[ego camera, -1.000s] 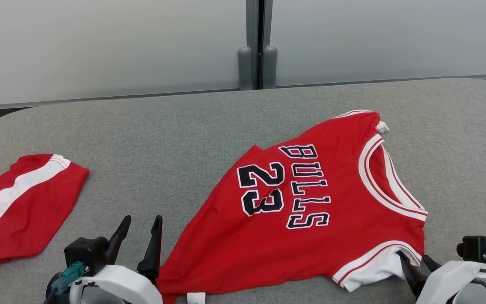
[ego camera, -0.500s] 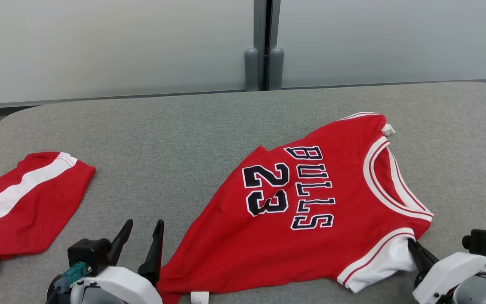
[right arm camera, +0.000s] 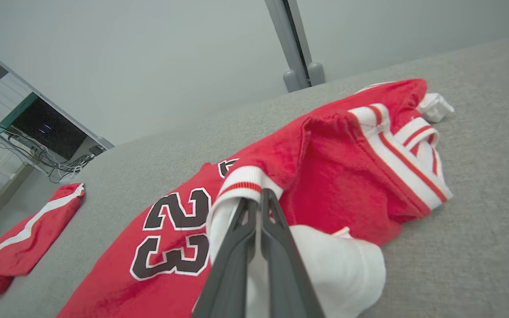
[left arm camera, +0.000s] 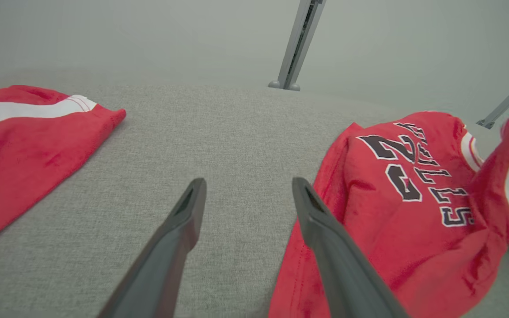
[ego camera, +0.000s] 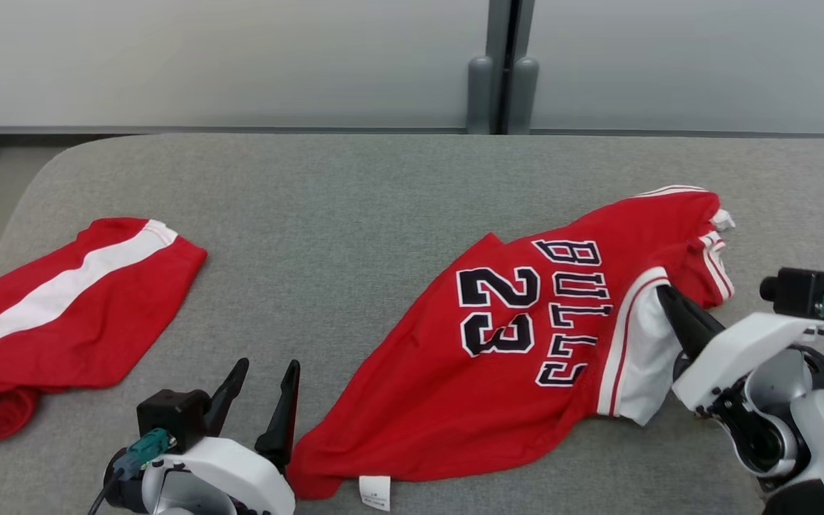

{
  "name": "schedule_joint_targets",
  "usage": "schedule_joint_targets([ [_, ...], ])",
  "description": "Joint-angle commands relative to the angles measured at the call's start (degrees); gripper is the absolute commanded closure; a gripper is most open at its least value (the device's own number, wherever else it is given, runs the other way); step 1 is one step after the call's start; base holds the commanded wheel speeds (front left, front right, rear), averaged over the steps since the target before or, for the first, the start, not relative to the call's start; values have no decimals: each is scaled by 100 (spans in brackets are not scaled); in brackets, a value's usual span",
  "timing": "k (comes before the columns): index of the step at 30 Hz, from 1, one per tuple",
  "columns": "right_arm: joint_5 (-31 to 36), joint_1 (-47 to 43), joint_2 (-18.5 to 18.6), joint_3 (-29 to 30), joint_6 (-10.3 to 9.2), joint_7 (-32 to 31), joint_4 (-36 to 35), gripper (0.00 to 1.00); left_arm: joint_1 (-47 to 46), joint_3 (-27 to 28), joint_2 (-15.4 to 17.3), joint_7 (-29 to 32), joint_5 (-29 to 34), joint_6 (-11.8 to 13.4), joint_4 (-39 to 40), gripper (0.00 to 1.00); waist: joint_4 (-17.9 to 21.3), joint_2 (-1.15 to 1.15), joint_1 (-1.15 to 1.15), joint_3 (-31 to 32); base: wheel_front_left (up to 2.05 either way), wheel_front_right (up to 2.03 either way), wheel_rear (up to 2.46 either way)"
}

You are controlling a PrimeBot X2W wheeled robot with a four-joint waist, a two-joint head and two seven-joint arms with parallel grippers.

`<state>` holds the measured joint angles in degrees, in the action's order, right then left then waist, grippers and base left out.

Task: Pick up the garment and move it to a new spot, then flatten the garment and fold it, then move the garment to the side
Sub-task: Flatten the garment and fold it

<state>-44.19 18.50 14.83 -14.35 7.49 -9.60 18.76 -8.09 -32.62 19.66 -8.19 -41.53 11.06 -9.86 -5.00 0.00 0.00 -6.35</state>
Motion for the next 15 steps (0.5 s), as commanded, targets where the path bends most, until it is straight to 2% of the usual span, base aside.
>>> schedule_joint_targets([
  [1,-33,84,11,-43,1,-30,44,100,-101,3,5,-32,5,-44,-15,0,-161,0,0,-122,0,0,0],
  [5,-91,569,-19,-329,1,-84,448,100,-184,-54,-90,-66,-8,-104,-158,0,-395,0,0,-223,0,0,0],
  [6,-95,669,-24,-404,1,-78,561,88,-210,-70,-110,-79,-6,-128,-191,0,-440,0,0,-241,0,0,0],
  [7,-114,754,-41,-472,1,-65,678,62,-227,-75,-128,-90,-11,-143,-228,0,-473,0,0,-252,0,0,0],
  [8,-133,824,-59,-549,1,-43,778,5,-236,-83,-142,-105,-17,-149,-265,0,-495,0,0,-255,0,0,0],
  [9,-140,889,-75,-608,1,-11,876,0,-243,-87,-152,-117,-23,-161,-304,0,-507,0,0,-255,0,0,0],
  [15,-352,950,-14,-964,1,378,972,0,-222,-83,-165,-183,-37,-170,-444,0,-368,0,0,-117,0,0,0],
])
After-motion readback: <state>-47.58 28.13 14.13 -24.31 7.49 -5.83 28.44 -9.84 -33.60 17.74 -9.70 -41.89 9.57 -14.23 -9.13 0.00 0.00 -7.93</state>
